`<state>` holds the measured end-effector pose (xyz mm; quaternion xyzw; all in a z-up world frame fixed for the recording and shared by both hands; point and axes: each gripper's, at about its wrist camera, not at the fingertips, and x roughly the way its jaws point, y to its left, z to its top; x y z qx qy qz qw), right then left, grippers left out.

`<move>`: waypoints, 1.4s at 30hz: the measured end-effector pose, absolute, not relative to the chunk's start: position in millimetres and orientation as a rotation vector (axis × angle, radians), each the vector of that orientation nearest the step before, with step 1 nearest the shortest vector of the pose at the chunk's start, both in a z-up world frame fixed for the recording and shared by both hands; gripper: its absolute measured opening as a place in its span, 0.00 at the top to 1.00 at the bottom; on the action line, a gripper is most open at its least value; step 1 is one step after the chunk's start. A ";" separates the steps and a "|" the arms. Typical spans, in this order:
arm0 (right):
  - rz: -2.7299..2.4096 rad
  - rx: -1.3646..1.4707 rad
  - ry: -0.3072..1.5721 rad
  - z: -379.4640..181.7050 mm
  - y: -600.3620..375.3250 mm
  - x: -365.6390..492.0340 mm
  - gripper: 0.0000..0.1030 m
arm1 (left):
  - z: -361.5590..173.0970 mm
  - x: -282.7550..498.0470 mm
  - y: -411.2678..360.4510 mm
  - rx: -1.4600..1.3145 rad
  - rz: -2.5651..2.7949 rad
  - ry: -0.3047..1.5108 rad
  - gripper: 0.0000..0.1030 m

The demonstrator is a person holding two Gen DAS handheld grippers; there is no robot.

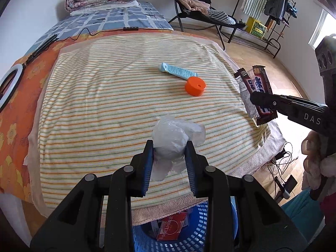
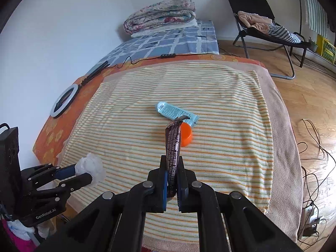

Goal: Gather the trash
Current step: 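Carry the bag in left tool and chocolate bar in right tool to the basket, then open both tools releasing the bag and chocolate bar into the basket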

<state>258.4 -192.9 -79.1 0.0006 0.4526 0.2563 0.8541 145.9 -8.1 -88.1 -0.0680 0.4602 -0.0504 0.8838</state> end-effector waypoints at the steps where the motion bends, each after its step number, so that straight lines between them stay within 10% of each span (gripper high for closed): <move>1: 0.548 -0.002 0.949 -77.5 -191.8 250.7 0.96 | -87.7 140.0 -7.9 -0.143 -0.103 0.957 0.72; 42: 0.703 -0.054 1.185 -178.5 -167.4 76.5 0.94 | -189.3 18.8 -20.0 -0.226 -0.054 1.174 0.72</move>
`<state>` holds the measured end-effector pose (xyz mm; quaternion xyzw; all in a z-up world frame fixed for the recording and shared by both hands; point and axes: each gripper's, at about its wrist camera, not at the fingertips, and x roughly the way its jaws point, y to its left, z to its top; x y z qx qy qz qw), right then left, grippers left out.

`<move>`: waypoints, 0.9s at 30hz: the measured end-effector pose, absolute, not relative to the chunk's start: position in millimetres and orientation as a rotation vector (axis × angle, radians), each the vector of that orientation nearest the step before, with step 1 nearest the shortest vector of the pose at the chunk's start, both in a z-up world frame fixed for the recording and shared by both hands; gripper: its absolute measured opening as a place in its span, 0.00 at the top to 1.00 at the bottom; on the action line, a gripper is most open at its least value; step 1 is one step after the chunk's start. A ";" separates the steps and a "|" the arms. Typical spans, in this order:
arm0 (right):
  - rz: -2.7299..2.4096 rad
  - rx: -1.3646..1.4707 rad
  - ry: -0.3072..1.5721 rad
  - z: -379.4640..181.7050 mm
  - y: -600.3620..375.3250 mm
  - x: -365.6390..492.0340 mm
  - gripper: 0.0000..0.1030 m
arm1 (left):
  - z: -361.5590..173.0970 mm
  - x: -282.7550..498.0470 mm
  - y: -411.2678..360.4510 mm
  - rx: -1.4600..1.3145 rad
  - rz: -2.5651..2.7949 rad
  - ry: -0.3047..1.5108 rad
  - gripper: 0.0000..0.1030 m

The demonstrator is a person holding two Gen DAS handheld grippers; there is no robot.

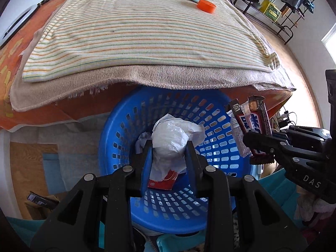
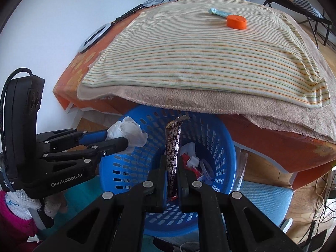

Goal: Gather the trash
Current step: 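Open both tools releasing the bag and chocolate bar into the basket, then raise both tools from the basket toward the blue tube and orange cap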

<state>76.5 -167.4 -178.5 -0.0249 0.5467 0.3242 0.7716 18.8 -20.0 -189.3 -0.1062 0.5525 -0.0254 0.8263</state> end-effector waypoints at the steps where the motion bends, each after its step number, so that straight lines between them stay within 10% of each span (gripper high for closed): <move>1: 0.702 -0.052 1.192 -180.8 -167.1 76.3 0.93 | -190.7 18.5 -19.8 -0.224 -0.053 1.178 0.72; 20: 0.673 -0.033 1.243 -197.6 -171.4 77.4 0.71 | -201.8 17.4 -20.9 -0.205 -0.038 1.208 0.49; 27: 0.647 -0.028 1.246 -197.9 -174.1 79.3 0.43 | -203.4 17.5 -19.2 -0.210 -0.022 1.212 0.38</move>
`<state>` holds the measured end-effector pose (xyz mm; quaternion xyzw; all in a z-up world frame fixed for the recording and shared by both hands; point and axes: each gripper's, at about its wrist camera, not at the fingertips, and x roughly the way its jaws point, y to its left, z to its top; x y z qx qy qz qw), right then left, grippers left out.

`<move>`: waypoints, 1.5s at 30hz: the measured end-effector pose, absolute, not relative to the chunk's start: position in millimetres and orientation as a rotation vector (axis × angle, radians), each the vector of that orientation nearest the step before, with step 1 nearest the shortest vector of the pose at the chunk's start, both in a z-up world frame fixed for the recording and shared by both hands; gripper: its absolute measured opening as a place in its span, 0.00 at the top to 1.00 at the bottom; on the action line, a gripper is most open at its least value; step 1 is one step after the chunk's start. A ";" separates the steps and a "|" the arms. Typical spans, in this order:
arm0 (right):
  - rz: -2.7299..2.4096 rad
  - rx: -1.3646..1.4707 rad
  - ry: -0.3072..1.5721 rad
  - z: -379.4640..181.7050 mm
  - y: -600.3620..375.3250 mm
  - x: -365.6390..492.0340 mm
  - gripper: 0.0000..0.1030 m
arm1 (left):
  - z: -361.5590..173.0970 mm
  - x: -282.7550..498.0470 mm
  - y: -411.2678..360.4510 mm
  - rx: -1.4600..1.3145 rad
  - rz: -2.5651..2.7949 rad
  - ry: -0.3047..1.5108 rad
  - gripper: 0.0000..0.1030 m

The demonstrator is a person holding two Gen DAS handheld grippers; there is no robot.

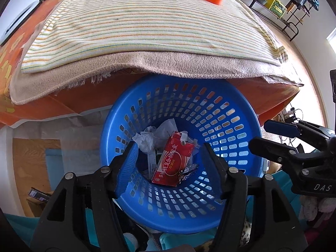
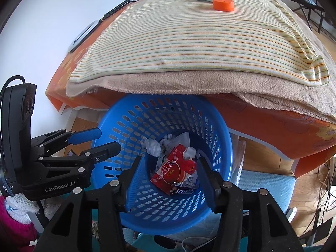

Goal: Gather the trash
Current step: 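Raise both tools from the basket toward the blue tube and orange cap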

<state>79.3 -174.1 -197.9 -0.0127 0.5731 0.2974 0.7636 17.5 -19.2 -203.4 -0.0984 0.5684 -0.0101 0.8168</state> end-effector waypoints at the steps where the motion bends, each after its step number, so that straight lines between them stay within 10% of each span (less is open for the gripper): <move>1: 0.643 -0.027 1.248 -198.3 -174.3 79.7 0.41 | -203.6 17.5 -18.8 -0.211 -0.020 1.212 0.38; 12: 0.599 -0.036 1.245 -196.7 -176.2 82.9 0.18 | -204.7 18.4 -15.2 -0.227 -0.013 1.223 0.38; 45: 0.506 -0.089 1.179 -165.6 -189.6 98.7 0.09 | -152.6 47.0 -2.5 -0.243 -0.034 1.114 0.38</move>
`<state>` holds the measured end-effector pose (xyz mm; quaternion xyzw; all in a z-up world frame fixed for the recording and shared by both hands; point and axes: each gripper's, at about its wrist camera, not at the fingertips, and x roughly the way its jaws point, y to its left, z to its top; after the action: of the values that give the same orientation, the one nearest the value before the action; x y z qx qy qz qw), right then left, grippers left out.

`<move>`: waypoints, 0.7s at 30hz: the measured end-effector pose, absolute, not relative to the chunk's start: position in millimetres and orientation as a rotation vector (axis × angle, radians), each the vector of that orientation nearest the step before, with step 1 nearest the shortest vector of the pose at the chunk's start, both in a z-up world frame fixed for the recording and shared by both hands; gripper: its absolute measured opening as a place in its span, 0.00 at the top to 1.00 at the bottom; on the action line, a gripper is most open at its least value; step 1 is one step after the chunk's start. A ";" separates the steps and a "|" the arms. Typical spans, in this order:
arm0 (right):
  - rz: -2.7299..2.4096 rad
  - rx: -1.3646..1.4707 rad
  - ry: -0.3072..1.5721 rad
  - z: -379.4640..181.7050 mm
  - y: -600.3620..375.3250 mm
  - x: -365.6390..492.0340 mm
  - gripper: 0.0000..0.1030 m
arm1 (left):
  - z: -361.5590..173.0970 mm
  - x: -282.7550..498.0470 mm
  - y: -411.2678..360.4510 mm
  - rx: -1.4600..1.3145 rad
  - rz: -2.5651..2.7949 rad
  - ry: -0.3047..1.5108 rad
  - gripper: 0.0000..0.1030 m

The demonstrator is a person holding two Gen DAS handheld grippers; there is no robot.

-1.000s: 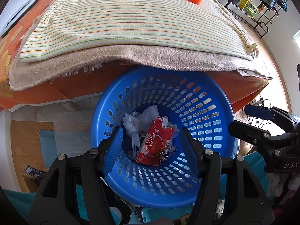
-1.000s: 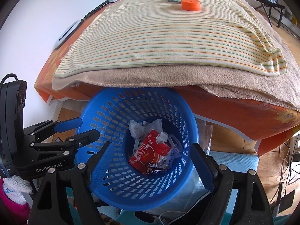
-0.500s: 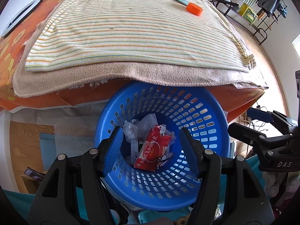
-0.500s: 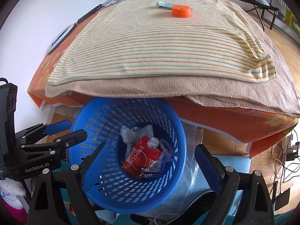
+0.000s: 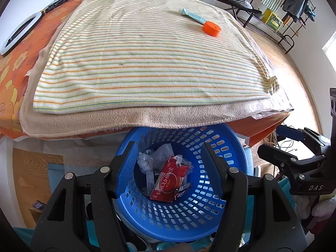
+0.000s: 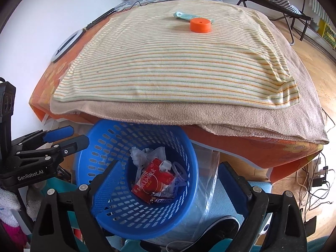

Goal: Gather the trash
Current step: 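Raise both tools from the basket toward the blue tube and orange cap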

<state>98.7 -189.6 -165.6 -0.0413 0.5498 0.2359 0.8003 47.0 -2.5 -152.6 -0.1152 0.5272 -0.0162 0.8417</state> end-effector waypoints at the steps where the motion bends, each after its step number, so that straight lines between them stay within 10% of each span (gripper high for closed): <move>1: 0.509 -0.085 1.168 -163.0 -191.0 99.8 0.09 | -149.8 50.2 -2.4 -0.239 -0.037 1.108 0.38; 21: 0.472 -0.060 0.965 -117.9 -206.7 156.9 0.09 | -89.8 168.5 -4.7 -0.108 -0.152 0.985 0.38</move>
<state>156.9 -206.7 -117.9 -0.0287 0.4595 0.2247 0.8588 168.5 -4.7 -89.8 -0.0516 0.4721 -0.0727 0.8770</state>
